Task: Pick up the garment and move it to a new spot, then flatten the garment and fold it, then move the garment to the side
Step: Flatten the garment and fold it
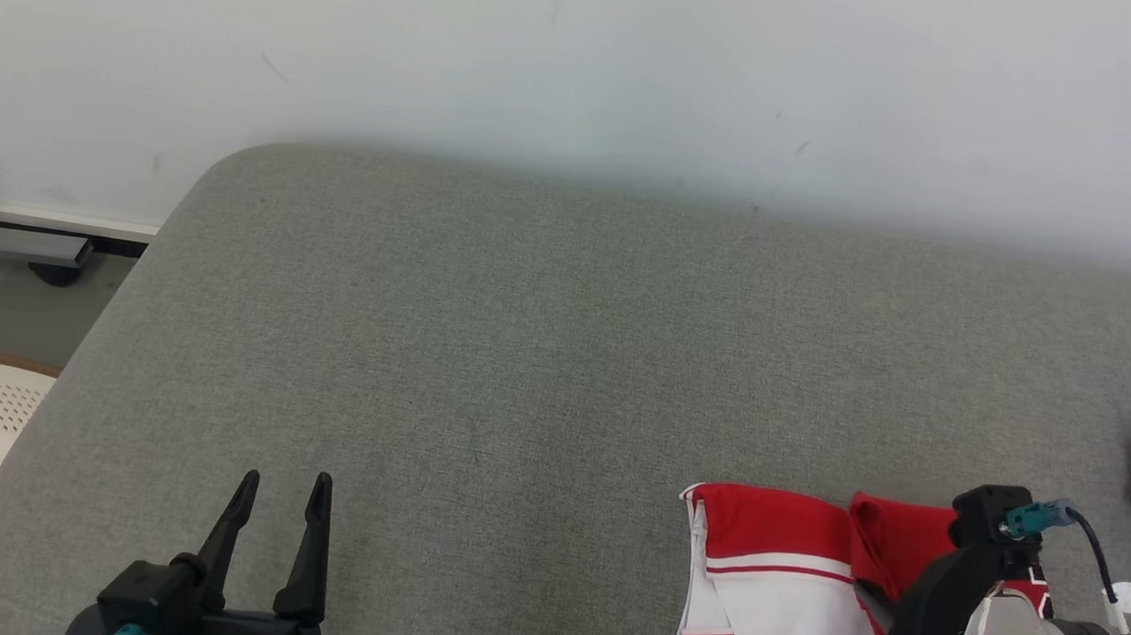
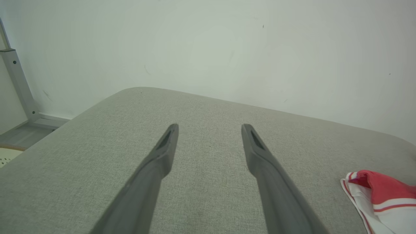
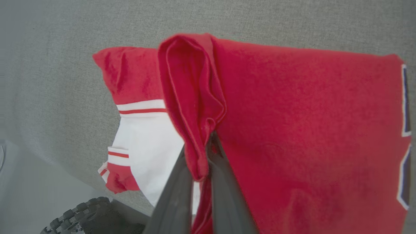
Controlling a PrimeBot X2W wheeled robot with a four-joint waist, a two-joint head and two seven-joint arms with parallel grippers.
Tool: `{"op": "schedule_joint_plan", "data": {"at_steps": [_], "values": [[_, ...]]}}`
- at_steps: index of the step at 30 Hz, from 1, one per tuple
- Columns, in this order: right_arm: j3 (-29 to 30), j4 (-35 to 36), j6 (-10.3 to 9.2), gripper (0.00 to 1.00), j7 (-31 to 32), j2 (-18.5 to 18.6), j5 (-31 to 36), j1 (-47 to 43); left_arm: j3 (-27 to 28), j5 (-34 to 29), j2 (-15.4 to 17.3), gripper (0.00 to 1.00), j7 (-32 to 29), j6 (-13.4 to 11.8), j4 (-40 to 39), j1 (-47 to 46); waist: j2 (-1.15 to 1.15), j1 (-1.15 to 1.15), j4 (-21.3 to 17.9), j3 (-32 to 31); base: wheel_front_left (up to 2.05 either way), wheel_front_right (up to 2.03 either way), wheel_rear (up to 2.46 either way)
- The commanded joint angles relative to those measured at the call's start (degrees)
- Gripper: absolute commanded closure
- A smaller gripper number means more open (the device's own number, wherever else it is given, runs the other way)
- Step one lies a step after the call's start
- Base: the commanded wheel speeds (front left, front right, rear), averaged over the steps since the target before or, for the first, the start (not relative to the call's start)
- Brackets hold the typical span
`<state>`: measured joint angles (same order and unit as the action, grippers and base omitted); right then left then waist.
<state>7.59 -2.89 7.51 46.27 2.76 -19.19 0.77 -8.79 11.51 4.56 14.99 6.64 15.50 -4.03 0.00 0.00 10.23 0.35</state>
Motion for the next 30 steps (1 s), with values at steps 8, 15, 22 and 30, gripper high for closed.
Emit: {"op": "schedule_joint_plan", "data": {"at_steps": [8, 15, 22, 30], "values": [[-5.3, -2.5, -0.04, 1.00, -2.7, 0.3, -3.4, 2.3, -0.1, -0.7, 0.1, 0.00, 0.3, 0.3, -0.1, -0.4, 0.00, 0.00, 0.3, 0.4, 0.00, 0.00, 0.00], [-8.5, -5.7, -0.03, 1.00, -4.5, 0.3, -4.6, 4.8, -0.4, -0.6, -0.1, 0.00, 0.3, 0.4, 0.1, -1.3, 0.00, 0.00, 1.1, 1.0, 0.00, 0.00, 0.00], [-11.6, -8.0, -0.03, 1.00, -5.7, 0.3, -6.2, 6.0, -0.2, -0.5, -0.1, 0.00, 0.3, 0.4, 0.2, -1.8, 0.00, 0.00, 1.9, 1.3, 0.00, 0.00, 0.00], [-13.1, -9.7, -0.03, 1.00, -6.2, 0.3, -6.8, 6.5, 0.1, -0.7, -0.4, 0.00, 0.3, 0.5, 0.3, -1.8, 0.00, 0.00, 2.0, 1.5, 0.00, 0.00, 0.00]]}}
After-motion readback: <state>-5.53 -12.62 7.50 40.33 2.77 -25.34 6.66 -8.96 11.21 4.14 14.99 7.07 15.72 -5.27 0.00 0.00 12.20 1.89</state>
